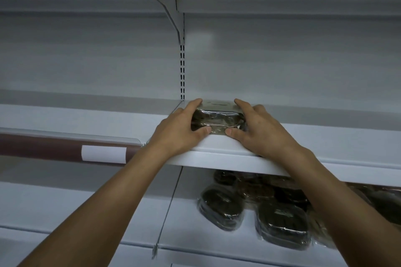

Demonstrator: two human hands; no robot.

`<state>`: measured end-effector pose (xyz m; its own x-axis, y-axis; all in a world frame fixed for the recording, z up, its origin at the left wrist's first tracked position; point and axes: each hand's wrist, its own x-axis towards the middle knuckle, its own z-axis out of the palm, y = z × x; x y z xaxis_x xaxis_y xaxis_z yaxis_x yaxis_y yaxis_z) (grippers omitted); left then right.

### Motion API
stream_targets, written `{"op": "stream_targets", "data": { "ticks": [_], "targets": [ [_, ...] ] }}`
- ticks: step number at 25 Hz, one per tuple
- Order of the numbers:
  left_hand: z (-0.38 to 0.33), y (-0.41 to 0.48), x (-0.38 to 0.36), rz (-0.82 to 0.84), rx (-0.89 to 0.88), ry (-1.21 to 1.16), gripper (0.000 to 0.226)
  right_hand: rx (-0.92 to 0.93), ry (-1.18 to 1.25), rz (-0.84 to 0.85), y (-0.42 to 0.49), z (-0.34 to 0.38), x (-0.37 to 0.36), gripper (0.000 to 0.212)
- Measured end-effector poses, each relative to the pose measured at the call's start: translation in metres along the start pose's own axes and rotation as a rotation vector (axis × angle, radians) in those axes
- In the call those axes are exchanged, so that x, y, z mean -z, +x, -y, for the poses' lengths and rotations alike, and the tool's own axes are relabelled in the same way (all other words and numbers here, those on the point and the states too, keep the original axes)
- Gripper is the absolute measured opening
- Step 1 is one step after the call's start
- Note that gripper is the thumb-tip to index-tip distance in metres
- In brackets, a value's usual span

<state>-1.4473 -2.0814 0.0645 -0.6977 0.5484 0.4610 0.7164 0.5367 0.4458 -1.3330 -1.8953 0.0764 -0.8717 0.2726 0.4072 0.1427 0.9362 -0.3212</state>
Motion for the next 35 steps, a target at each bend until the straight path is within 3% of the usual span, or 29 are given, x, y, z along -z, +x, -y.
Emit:
{"op": "stream_targets", "data": {
  "ticks": [10,16,27,35],
  "targets": [
    [0.023,0.022,0.011,0.086,-0.014,0.099,0.074,-0.022,-0.049,-0.009,0.027,0.021,-0.017,0.075],
    [0.027,0.027,0.012,0.157,-0.033,0.021,0.075,-0.004,-0.079,-0.042,0.032,0.023,-0.023,0.074],
    [0.023,0.028,0.005,0.089,0.017,0.070,0.077,0.017,-0.092,-0.089,0.040,0.015,-0.033,0.074],
    [0.029,0.029,0.000,0.080,0.018,0.058,0.073,0.018,-0.029,-0.032,0.034,0.015,-0.029,0.075]
  ]
}}
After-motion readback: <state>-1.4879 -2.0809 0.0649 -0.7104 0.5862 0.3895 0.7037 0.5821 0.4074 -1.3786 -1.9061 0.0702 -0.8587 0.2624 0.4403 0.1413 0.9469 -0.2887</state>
